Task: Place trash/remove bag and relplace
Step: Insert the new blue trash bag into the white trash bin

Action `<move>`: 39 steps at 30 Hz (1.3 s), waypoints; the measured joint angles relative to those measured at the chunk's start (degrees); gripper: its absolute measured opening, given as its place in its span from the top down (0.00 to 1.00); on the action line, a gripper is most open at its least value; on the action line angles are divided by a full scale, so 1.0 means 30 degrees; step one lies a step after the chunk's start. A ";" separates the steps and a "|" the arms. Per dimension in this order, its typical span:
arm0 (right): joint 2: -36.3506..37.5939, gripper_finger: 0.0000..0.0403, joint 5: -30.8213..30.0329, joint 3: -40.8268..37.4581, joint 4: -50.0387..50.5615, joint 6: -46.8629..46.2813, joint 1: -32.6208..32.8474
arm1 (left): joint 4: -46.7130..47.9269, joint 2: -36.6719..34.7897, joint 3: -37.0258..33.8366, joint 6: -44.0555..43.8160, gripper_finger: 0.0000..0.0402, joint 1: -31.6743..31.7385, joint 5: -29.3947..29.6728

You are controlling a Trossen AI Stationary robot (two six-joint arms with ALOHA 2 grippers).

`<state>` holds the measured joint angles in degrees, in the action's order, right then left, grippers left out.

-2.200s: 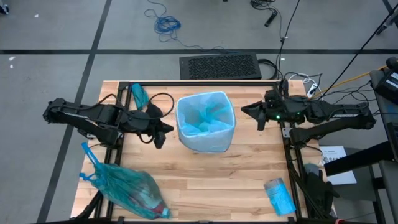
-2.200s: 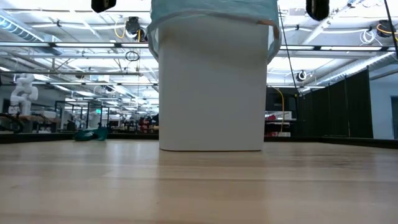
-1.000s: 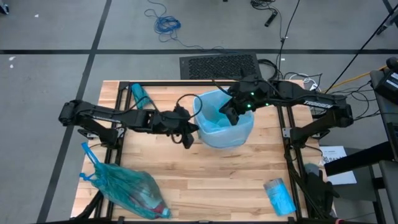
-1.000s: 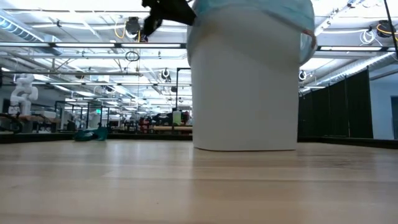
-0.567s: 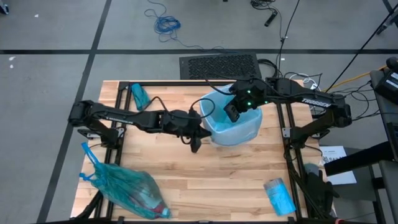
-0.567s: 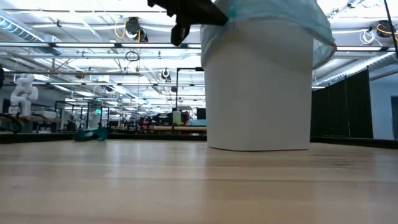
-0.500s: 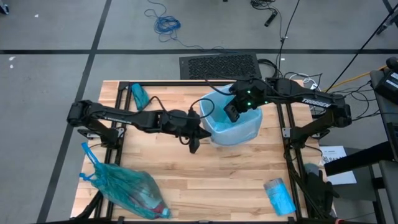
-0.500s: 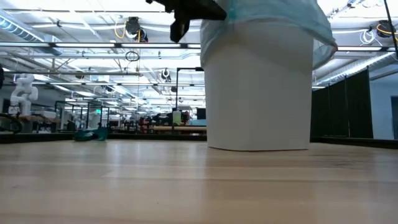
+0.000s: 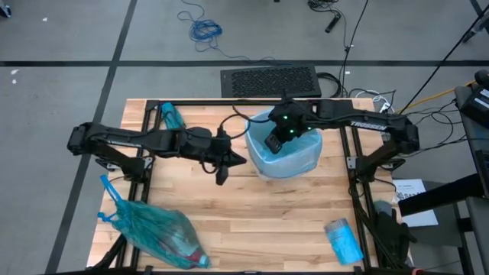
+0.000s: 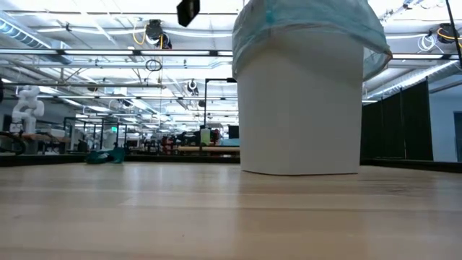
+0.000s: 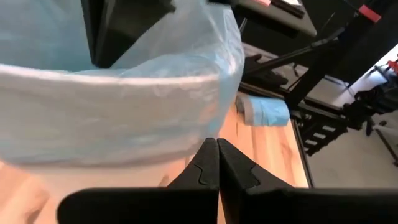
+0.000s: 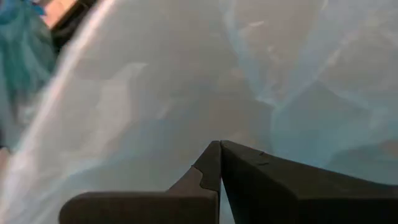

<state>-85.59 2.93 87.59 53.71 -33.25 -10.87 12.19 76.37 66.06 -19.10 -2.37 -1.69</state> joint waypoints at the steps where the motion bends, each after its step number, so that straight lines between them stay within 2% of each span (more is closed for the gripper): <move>1: -0.0201 1.00 -0.0003 0.0000 0.0003 0.0112 -0.0053 | 0.0319 -0.0238 0.0000 0.0076 1.00 0.0000 0.0051; 7: -0.1004 1.00 0.0017 0.0000 0.0790 0.0444 -0.0497 | 0.1231 -0.1037 0.0000 0.0181 1.00 0.0000 0.0636; 19: -0.2710 1.00 0.0017 0.0000 0.2151 0.0826 -0.0875 | 0.1705 -0.1038 0.0000 0.0507 1.00 0.0000 0.0719; 39: -0.4933 1.00 0.0068 -0.0007 0.2167 0.1363 -0.0725 | 0.2810 -0.1038 0.0000 0.0562 1.00 0.0000 0.0719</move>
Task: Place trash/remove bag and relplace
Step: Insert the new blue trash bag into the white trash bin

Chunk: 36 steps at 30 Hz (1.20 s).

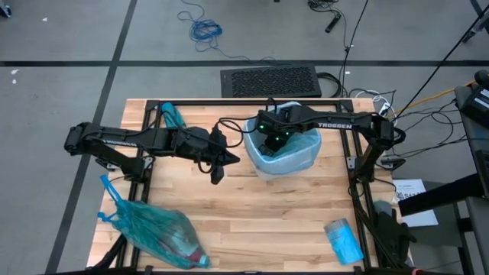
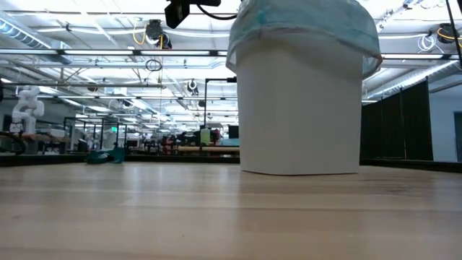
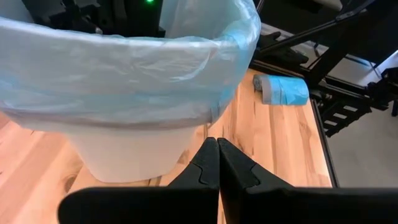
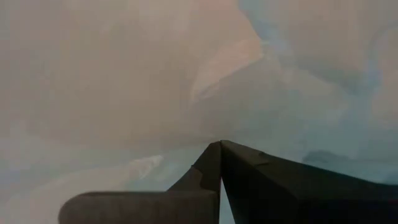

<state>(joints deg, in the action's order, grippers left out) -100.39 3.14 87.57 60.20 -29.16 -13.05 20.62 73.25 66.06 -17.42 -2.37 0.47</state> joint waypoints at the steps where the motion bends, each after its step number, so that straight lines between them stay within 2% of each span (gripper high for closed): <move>1: -0.0041 1.00 0.0000 0.0000 -0.0007 0.0025 0.0019 | 0.0000 0.0000 0.0000 0.0003 1.00 0.0000 0.0000; 11: -0.0047 1.00 0.0000 0.0000 -0.0008 0.0298 0.0024 | 0.0004 0.0000 0.0000 0.0608 1.00 -0.0006 0.0025; 13: -0.0047 1.00 0.0007 0.0000 -0.0025 0.0312 0.0024 | -0.0409 0.0005 0.0000 0.1165 1.00 -0.0167 0.0701; 16: -0.0047 1.00 0.0020 0.0000 -0.0029 0.0377 0.0023 | -0.1444 0.0007 0.0000 0.1966 1.00 -0.0522 0.2277; 20: -0.0047 1.00 0.0069 -0.0006 -0.0097 0.0385 0.0019 | -0.2886 0.0600 -0.0264 0.2072 1.00 -0.0599 0.2896; 24: -0.0054 1.00 0.0082 -0.0007 -0.0372 0.0328 0.0019 | -0.5501 0.1547 -0.1616 0.1544 1.00 -0.0593 0.3244; 30: -0.0054 1.00 0.0560 -0.0007 -0.0579 0.0239 0.0024 | -0.8805 0.2067 -0.3087 0.0978 1.00 -0.0714 0.5882; 36: -0.0054 1.00 0.0663 -0.0015 -0.0571 0.0251 0.0017 | -1.0680 0.2219 -0.4345 0.0997 1.00 -0.0762 0.6149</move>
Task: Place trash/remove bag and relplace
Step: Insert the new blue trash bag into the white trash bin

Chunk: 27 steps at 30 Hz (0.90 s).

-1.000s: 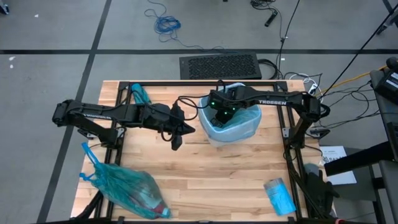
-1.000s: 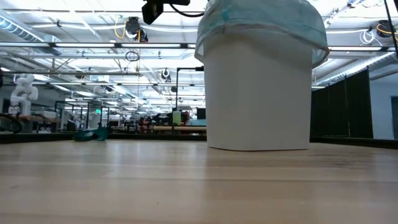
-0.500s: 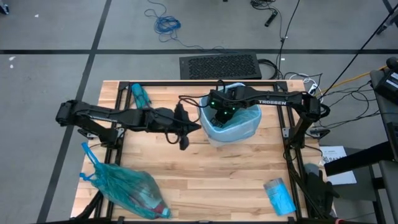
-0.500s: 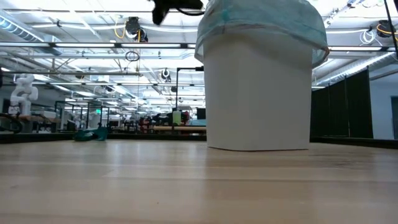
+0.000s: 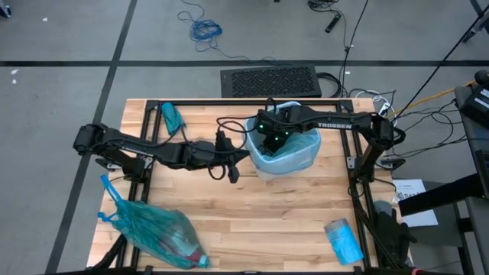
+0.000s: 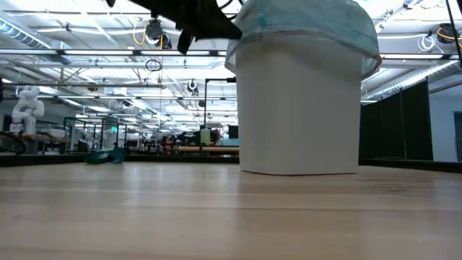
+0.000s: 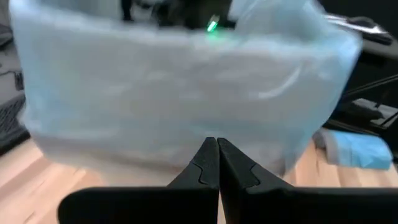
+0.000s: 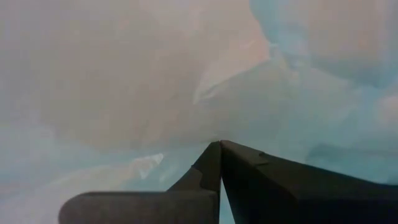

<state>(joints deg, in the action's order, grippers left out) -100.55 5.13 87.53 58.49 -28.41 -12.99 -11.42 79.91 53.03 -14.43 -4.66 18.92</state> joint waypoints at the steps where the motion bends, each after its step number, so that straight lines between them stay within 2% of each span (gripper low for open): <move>1: 0.0000 1.00 0.0000 0.0000 0.0002 0.0014 0.0000 | -0.0199 0.0020 -0.0258 -0.0108 1.00 0.0005 0.0021; 9: -0.0008 1.00 0.0051 0.0000 0.0010 0.0163 0.0000 | -0.2081 0.0007 -0.1265 -0.0556 1.00 0.0063 0.0306; 15: -0.0514 1.00 0.0379 -0.0104 -0.0151 0.0124 0.0034 | -0.3007 0.1118 -0.1265 -0.0614 1.00 0.0190 0.0191; 20: -0.0831 1.00 0.0271 -0.0124 0.0099 0.0197 0.0312 | -0.3446 0.1883 -0.1265 -0.1094 1.00 0.0252 -0.0727; 27: -0.0816 1.00 0.0219 -0.0124 0.0042 0.0192 0.0342 | -0.3437 0.1883 -0.1265 -0.1081 1.00 0.0245 -0.0802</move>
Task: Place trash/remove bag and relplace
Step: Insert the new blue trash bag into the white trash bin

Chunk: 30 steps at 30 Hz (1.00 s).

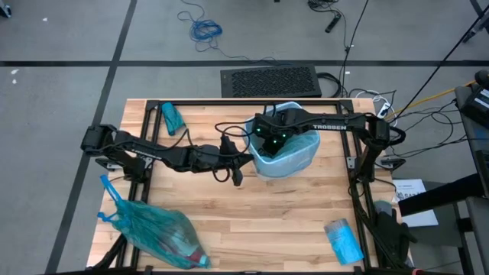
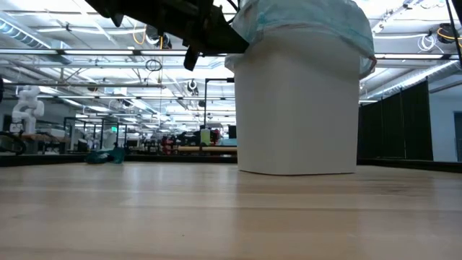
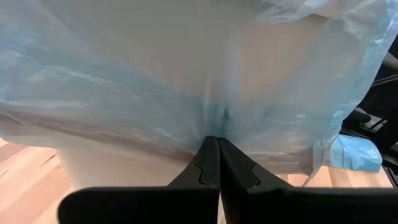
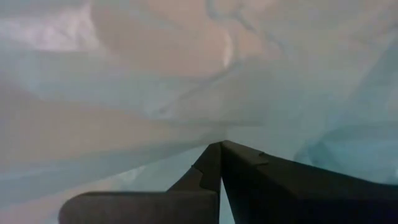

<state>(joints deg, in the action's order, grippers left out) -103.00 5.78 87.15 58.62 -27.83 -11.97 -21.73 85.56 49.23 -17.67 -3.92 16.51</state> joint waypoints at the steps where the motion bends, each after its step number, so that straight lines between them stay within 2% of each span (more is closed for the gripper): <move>1: 0.0000 1.00 0.0000 0.0000 -0.0020 0.0000 0.0000 | 0.0004 0.0000 0.0000 -0.0005 1.00 0.0000 0.0000; 9: 0.0486 1.00 0.0008 0.0171 0.0062 -0.0180 0.0012 | 0.0052 0.0019 0.0000 -0.0004 1.00 0.0004 -0.0066; 21: 0.4105 1.00 -0.0350 0.0750 0.0124 -0.1336 0.0094 | 0.0022 0.0029 0.0011 -0.0022 1.00 0.0029 -0.0430; 30: 0.6851 1.00 -0.0478 0.0750 -0.0525 -0.1008 0.0181 | 0.0054 -0.0001 0.0015 -0.0483 1.00 0.0015 -0.0451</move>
<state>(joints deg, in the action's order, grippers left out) -82.45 4.35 89.41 57.04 -30.86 -11.42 -21.57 85.55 49.28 -19.12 -3.88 15.16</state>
